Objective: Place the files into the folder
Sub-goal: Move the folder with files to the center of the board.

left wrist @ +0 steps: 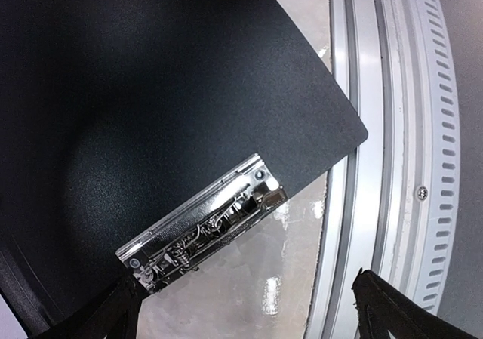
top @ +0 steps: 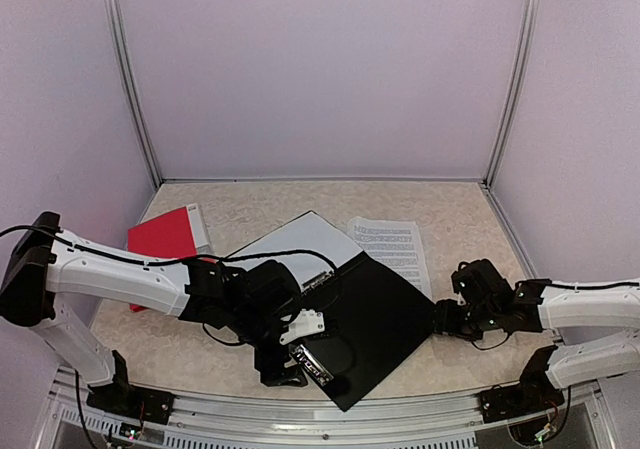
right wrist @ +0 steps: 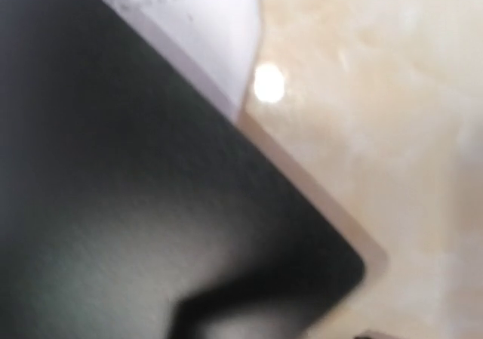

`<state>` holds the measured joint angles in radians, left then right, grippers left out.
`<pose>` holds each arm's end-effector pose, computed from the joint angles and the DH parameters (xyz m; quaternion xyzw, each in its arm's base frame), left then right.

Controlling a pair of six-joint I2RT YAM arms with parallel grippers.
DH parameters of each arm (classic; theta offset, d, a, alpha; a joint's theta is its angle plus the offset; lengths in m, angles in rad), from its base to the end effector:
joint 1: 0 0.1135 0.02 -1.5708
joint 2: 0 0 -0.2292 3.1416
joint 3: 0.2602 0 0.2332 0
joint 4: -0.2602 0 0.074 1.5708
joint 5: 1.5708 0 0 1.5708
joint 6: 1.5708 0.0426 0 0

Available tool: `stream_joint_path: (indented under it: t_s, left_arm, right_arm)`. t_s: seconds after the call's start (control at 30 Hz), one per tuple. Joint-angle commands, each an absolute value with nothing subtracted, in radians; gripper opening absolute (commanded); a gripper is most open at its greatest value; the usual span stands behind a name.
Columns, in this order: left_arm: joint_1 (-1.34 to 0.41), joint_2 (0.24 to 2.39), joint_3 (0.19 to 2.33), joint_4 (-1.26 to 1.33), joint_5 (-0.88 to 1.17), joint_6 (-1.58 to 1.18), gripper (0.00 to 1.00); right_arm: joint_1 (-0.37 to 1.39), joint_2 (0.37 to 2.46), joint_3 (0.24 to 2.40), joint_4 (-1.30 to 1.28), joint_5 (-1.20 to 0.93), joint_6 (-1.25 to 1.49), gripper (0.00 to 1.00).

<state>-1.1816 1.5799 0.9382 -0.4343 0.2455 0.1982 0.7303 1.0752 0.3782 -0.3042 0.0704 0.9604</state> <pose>0.1017 -0.2753 0.1544 0.6356 0.7231 -0.2194 0.1582 0.1399 0.1213 0.1184 0.1199 0.9516 0.1877 0.2116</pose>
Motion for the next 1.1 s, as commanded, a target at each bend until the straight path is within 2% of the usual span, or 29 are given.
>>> stream_joint_path:
  t_s: [0.0,0.1,0.27,0.37,0.7,0.9,1.07]
  left_arm:
    - [-1.186,1.599,0.938,-0.424,0.227,0.192,0.96]
    - [-1.184,1.599,0.933,-0.435,0.212,0.192,0.96]
    - [-1.184,1.592,0.93,-0.438,0.195,0.181,0.96]
    - [-1.183,1.592,0.923,-0.437,0.182,0.174,0.96]
    - [-1.165,1.602,0.898,-0.368,0.202,0.243,0.96]
    - [-1.09,1.62,0.918,-0.269,0.238,0.313,0.95]
    - [-1.032,1.678,0.929,-0.145,0.3,0.388,0.92]
  right_arm:
    - [0.71,1.119,0.333,-0.191,0.038,0.979,0.59]
    - [0.699,1.171,0.34,-0.127,0.034,0.968,0.54]
    - [0.659,1.258,0.373,-0.065,0.026,0.924,0.4]
    - [0.626,1.304,0.408,-0.051,0.027,0.878,0.36]
    - [0.487,1.53,0.639,-0.055,0.003,0.641,0.18]
    - [0.424,1.662,0.828,-0.1,-0.033,0.5,0.17]
    - [0.418,1.741,1.01,-0.214,0.022,0.385,0.28]
